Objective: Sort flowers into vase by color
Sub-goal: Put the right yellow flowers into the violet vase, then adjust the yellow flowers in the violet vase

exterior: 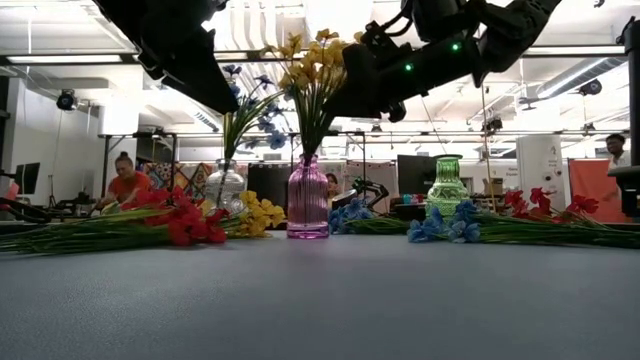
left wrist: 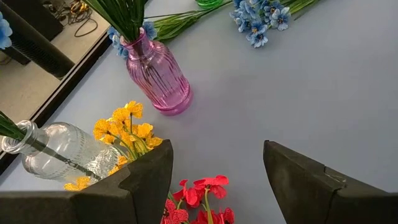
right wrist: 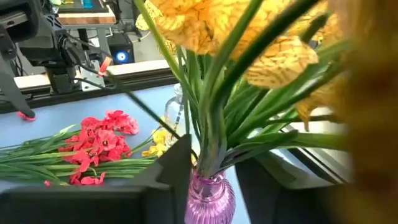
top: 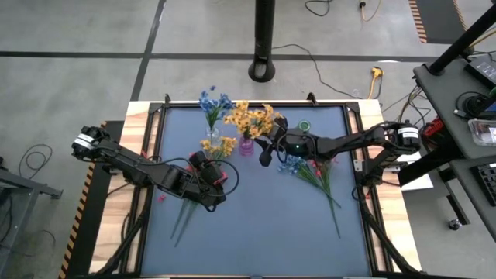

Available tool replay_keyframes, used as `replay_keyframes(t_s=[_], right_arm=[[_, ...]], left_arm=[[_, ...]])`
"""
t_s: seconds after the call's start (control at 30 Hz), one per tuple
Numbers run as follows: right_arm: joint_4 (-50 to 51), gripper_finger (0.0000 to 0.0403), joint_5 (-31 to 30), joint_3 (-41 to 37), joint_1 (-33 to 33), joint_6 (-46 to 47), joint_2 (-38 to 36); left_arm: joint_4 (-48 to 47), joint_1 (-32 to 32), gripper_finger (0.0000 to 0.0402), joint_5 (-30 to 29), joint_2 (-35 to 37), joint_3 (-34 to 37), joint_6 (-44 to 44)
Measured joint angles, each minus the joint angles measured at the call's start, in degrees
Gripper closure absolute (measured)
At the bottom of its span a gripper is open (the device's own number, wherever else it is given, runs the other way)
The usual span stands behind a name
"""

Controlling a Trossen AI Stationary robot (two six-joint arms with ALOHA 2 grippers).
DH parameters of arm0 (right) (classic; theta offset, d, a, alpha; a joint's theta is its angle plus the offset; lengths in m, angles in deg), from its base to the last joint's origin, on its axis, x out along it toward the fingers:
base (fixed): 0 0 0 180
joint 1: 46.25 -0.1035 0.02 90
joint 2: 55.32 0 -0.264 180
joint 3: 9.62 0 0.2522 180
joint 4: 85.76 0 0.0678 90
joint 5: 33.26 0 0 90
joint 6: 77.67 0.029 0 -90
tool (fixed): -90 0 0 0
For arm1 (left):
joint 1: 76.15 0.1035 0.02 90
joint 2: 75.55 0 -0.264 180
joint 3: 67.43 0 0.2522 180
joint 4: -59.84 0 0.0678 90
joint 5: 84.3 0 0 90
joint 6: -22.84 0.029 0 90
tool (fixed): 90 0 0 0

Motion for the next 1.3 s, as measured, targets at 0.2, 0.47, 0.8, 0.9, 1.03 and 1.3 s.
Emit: replay_keyframes(t_s=[0.2,0.47,0.8,0.9,1.03,1.3], right_arm=[[0.37,0.0217,0.03,0.09,-1.11,-0.84,-0.15],[7.64,0.0198,-0.44,0.09,-1.6,-0.21,-2.57],[24.23,0.0199,-0.43,0.09,-2.35,0.9,-9.17],[29.83,0.0199,-0.41,0.07,-3.5,2.65,-11.37],[32.84,0.02,-0.42,-0.13,-5.4,4.33,-13.16],[32.63,0.02,-0.42,-2.19,-7.82,4.32,-13.29]], left_arm=[[0.09,0.01,0.0169,0.0,0.0,0.02,0.0],[7.23,0.02,0.0169,-1.49,0.0,2.07,2.69],[15.94,0.25,0.0169,-1.49,0.0,3.22,7.61],[16.38,0.67,0.0169,-1.49,0.0,3.22,7.6],[21.99,1.94,0.0169,-2.08,-0.72,3.32,8.32],[36.05,3.32,0.0156,-12.92,-9.23,3.34,15.34]])
